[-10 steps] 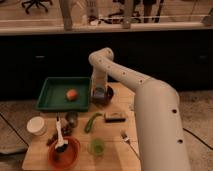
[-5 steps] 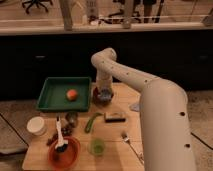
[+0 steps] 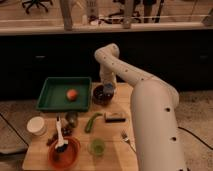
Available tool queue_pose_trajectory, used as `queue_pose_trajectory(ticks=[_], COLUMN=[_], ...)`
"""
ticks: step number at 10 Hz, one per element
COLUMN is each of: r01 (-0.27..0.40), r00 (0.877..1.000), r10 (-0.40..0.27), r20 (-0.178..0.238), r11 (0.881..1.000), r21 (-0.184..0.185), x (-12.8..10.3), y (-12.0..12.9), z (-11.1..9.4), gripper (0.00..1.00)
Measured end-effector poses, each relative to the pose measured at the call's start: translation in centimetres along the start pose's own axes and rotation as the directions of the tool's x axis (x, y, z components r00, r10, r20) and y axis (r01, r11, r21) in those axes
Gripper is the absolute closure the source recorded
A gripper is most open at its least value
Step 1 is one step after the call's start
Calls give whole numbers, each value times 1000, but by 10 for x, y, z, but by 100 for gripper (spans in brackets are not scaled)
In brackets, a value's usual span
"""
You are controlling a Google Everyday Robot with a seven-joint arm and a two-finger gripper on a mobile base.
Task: Wipe purple bowl with sponge
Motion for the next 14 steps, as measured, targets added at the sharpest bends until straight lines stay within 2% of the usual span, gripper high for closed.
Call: queue_pose_trajectory(ticks=[3, 5, 6, 9, 11, 14], r01=[68, 155, 206, 282, 288, 295], r00=[998, 988, 978, 958, 956, 954], r10=[-69, -156, -208, -285, -292, -298], r20=[1, 12, 22, 40, 44, 43], r11=[996, 985, 976, 957, 955, 953], r21=[56, 75, 73, 66, 68, 73], x=[-7, -24, -38, -63, -67, -68], y=[-40, -58, -60, -39, -21, -24], z=[5, 10, 12, 13, 10, 8], gripper=[100, 100, 100, 100, 100, 100])
